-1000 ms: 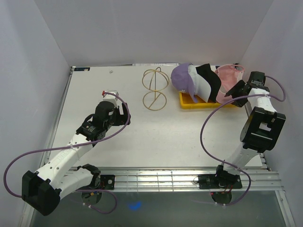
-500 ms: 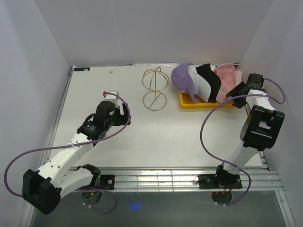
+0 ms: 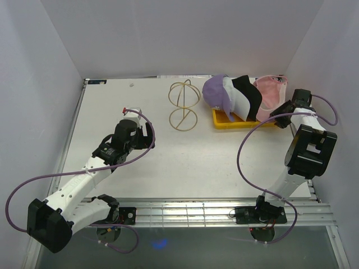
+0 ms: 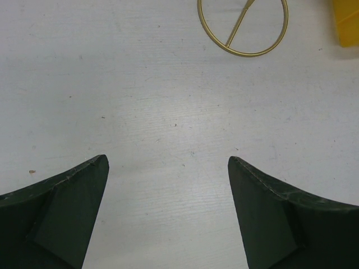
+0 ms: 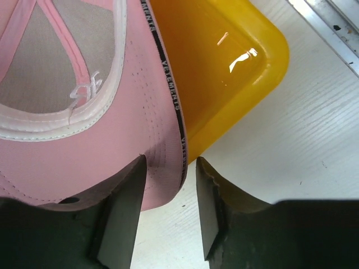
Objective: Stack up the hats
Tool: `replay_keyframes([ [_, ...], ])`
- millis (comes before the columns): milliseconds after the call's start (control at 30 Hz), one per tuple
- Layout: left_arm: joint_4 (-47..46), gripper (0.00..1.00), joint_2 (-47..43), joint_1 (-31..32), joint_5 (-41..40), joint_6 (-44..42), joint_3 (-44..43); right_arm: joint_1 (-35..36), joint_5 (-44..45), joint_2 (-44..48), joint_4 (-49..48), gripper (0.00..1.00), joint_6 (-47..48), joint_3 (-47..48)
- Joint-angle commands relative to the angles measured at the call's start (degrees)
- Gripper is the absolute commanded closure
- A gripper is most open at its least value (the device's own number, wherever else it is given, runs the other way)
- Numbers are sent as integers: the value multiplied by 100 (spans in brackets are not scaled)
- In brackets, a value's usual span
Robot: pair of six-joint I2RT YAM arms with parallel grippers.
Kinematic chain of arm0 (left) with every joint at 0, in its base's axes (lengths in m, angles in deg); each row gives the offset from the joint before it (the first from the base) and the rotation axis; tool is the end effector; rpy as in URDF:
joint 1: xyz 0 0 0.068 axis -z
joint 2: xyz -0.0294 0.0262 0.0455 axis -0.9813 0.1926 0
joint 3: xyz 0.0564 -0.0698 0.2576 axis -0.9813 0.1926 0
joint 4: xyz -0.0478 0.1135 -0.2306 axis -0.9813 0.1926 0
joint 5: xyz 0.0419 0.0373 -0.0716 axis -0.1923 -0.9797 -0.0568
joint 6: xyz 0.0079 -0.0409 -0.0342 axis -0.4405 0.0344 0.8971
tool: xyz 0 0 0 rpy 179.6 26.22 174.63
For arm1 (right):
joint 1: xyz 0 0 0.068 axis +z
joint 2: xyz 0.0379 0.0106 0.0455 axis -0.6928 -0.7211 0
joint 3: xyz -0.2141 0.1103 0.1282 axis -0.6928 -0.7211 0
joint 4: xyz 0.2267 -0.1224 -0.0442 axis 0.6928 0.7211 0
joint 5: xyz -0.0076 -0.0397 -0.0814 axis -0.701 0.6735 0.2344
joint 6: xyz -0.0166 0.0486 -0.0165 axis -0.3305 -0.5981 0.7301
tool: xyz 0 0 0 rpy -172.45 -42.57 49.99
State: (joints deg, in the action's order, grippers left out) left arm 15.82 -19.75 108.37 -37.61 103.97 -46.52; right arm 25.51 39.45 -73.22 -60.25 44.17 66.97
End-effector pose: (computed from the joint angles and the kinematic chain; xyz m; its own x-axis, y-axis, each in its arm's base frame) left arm 0.1939 -0.1015 0.2728 -0.6022 -0.0546 -0.7965 0.1386 0.9754 -0.1717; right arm 0.3698 -0.1213 0.2171 -0.4353 0.7318 -0.5245 0.6474 0.6592 0.3825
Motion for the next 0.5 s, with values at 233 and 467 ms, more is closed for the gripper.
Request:
replay_keyframes([
  [233,42,2,1,6,-38,-52,-200,-28,38,208,-312,78,-10,85],
  [467,42,2,10,6,-38,-52,-200,-28,46,463,-241,92,-2,200],
])
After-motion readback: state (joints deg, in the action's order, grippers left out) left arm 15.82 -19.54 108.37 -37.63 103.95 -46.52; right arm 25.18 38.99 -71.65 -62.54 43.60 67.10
